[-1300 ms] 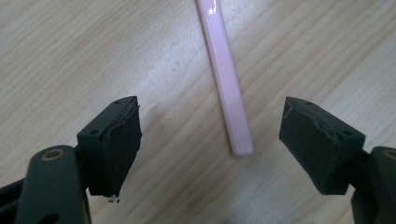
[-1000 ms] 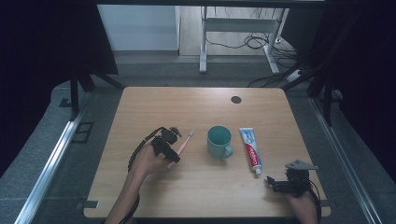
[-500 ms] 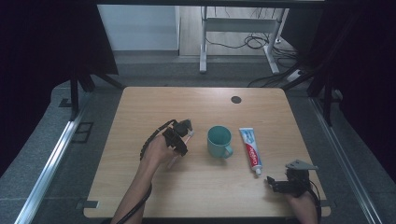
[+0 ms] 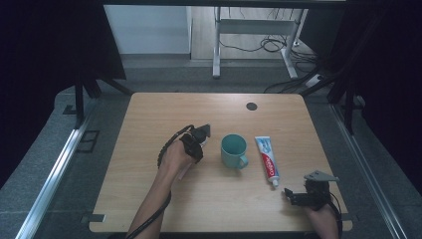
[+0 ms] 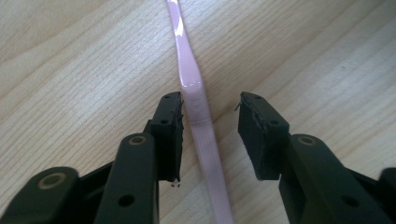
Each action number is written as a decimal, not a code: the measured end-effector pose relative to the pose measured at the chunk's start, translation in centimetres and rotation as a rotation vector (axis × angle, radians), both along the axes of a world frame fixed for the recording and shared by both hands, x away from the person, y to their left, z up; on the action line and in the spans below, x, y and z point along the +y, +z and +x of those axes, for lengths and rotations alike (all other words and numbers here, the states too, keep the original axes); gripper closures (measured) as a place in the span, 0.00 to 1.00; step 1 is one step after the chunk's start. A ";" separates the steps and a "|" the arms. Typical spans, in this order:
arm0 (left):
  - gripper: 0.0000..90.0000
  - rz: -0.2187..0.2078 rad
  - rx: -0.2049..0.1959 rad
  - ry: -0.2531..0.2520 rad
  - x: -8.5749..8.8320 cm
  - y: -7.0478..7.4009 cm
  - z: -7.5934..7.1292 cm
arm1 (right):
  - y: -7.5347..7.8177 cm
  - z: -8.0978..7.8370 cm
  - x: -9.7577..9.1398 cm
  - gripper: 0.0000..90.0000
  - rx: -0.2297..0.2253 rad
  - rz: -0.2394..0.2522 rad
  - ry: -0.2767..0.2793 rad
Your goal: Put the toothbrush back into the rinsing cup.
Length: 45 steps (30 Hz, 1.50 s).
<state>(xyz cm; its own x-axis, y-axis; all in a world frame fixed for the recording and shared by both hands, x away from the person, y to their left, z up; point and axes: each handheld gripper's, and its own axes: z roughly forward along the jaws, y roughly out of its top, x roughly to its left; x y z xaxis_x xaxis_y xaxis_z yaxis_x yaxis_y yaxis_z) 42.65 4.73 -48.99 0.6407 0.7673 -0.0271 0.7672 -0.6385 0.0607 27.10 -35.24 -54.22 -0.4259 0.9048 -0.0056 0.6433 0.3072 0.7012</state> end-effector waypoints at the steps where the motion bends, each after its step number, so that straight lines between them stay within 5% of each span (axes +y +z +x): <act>1: 0.68 0.002 0.003 0.005 0.1 -0.1 0.1 | 0.0 0.0 0.0 0.00 0.000 0.000 0.001; 9: 0.71 0.006 0.029 0.023 0.4 -1.0 0.2 | 0.0 0.0 0.0 0.00 0.000 0.000 0.001; 13: 0.83 0.005 0.037 0.039 0.7 -1.0 0.2 | 0.0 0.0 0.0 0.00 0.000 -0.001 0.003; 26: 0.88 -0.068 0.080 0.047 1.9 -1.0 0.2 | 0.0 0.0 0.0 0.00 0.000 -0.001 0.003; 45: 0.88 -0.215 -0.021 -0.012 2.9 2.0 -1.1 | 0.0 0.0 0.0 0.00 0.000 -0.001 0.003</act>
<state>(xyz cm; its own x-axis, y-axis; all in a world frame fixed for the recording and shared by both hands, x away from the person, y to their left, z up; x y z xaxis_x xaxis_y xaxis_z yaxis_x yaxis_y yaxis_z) 41.52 7.59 -47.01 0.6518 0.7378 -0.1757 0.7569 -0.6180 0.2127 27.10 -35.23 -54.22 -0.4288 0.9034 -0.0066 0.6423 0.3099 0.7010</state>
